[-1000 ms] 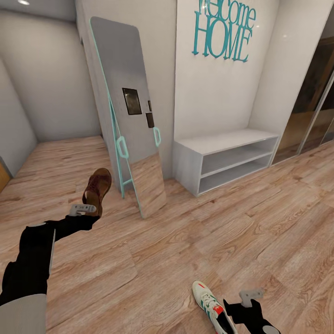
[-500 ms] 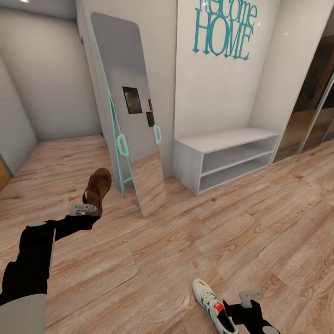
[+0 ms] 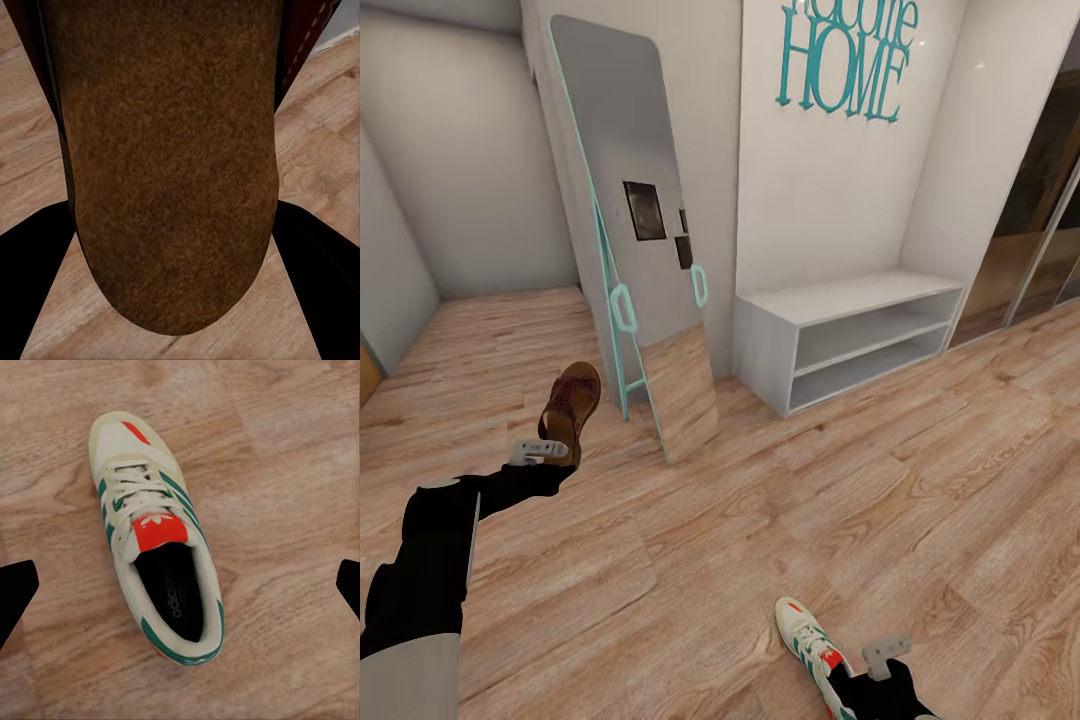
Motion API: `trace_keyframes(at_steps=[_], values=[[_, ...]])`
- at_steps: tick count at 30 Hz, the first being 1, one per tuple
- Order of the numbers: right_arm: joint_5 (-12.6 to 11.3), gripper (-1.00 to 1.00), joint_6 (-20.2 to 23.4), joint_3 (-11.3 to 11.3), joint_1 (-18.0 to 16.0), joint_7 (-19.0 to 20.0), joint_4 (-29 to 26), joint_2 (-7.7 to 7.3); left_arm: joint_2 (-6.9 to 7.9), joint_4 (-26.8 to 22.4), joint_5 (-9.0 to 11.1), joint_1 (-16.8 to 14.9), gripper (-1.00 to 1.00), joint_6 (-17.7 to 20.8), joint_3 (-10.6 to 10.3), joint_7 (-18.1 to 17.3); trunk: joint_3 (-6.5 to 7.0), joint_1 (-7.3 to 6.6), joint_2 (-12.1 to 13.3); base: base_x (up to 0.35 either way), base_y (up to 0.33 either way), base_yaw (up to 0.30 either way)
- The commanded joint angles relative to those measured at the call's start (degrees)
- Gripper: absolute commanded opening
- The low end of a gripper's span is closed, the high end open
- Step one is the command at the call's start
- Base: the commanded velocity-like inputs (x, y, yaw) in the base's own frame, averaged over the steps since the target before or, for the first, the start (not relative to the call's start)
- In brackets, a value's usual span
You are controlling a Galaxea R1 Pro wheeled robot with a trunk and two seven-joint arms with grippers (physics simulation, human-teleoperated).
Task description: Pick up the two gym shoes and the two sandals from the corridor floor and place them onto the hallstand (shoe rack) in the corridor, making sure they are on the rack and not on the floor. Arrange them so the two gym shoes are next to each other and the two sandals are next to each other.
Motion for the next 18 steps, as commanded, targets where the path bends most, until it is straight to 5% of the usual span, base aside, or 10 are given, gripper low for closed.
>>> trace_keyframes(at_steps=[1, 8, 18], values=[[0.6, 1.00, 0.3, 0.0, 0.0, 0.2, -0.1, -0.01, -0.02, -0.1, -0.5, -0.1, -1.00, 0.1, 0.1, -0.6, -0.06, -0.01, 0.0, 0.000, 0.000, 0.000], [1.6, 1.00, 0.3, 0.2, 0.0, 0.2, -0.1, -0.09, -0.02, -0.1, -0.5, -0.1, -1.00, 0.1, 0.0, -0.6, -0.07, -0.01, 0.0, 0.000, 0.000, 0.000], [10.3, 1.00, 0.4, 0.2, 0.0, 0.3, -0.1, -0.10, 0.03, 0.0, -0.6, -0.1, -1.00, 0.1, 0.0, -0.6, -0.07, -0.01, 0.0, 0.000, 0.000, 0.000]])
